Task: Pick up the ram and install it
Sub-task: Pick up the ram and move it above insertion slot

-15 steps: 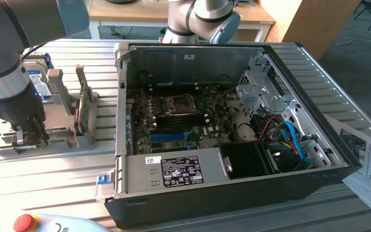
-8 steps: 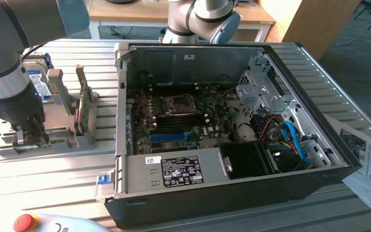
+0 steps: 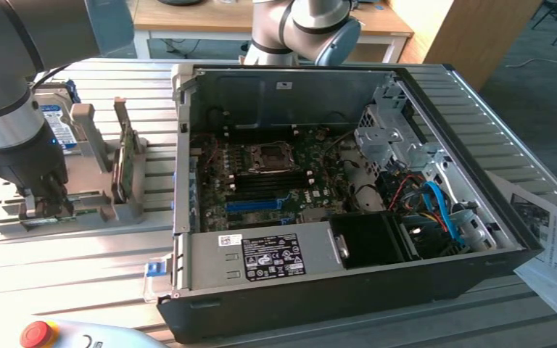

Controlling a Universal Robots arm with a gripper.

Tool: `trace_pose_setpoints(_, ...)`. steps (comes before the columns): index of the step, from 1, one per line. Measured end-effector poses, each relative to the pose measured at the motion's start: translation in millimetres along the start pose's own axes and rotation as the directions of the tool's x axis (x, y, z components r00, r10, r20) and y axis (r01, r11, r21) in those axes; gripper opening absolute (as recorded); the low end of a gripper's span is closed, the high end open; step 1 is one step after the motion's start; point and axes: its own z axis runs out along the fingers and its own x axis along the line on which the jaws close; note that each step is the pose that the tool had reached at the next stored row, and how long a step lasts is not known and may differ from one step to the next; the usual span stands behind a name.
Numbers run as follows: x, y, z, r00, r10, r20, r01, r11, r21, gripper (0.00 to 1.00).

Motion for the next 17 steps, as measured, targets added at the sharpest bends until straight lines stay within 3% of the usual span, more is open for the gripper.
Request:
trace_pose_setpoints(5, 0.0, 0.0, -0.4, 1.0000, 0.000, 0.0000, 0.000, 1.0000, 0.0000, 0.11)
trace_pose_setpoints(17, -0.3, 0.3, -12.0, 1.0000, 0.000, 0.0000, 0.000, 1.0000, 0.0000, 0.11)
